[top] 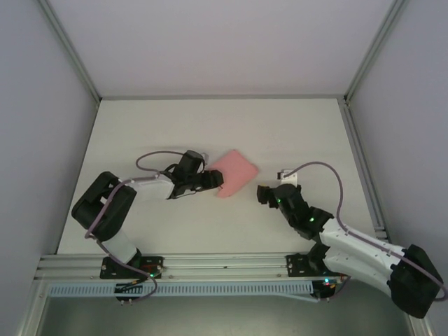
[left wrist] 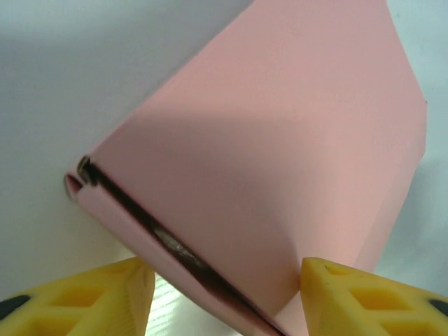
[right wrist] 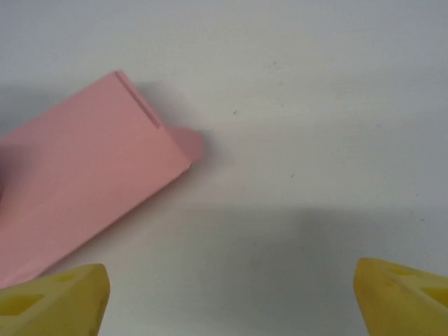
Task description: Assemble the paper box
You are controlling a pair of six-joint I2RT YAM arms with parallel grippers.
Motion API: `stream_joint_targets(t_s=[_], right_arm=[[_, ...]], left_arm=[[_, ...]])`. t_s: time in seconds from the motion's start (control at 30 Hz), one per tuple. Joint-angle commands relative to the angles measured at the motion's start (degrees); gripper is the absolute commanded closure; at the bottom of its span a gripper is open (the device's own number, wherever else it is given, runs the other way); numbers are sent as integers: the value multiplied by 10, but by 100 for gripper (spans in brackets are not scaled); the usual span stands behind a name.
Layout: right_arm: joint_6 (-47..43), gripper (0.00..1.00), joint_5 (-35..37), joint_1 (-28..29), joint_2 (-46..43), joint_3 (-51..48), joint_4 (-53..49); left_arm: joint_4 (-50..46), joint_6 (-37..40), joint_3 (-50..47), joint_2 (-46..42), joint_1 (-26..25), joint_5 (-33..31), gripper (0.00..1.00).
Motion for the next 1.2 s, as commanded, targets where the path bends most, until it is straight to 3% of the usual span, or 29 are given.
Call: stream_joint_targets(t_s=[0.0,0.17,0.3,0.37,0.53,0.7,0.83,1.17], right_arm=[[-20,0,-172,-83,44,74,-22],[-54,0,-282,-147,147,168,-44],[-50,0,-357,-176,235,219,-70],[-44,0,-394,-186,275,230,-69],[-2,0,-476,-199,338,219,-5],[22,0,-484,-202,351,211,14],[48,0,-508,-203,369,211,27],[120,9,-566,-203,434,202,117]], left_arm=[[-32,71,16,22,11,0,47],[38,72,-3,39,40,88,62],[64,86,-11,36,53,107,71],[72,90,-15,28,56,110,79],[111,67,-27,36,78,157,87],[219,13,-70,52,111,237,93],[231,14,-80,43,117,236,98],[308,-30,-110,74,135,263,98]])
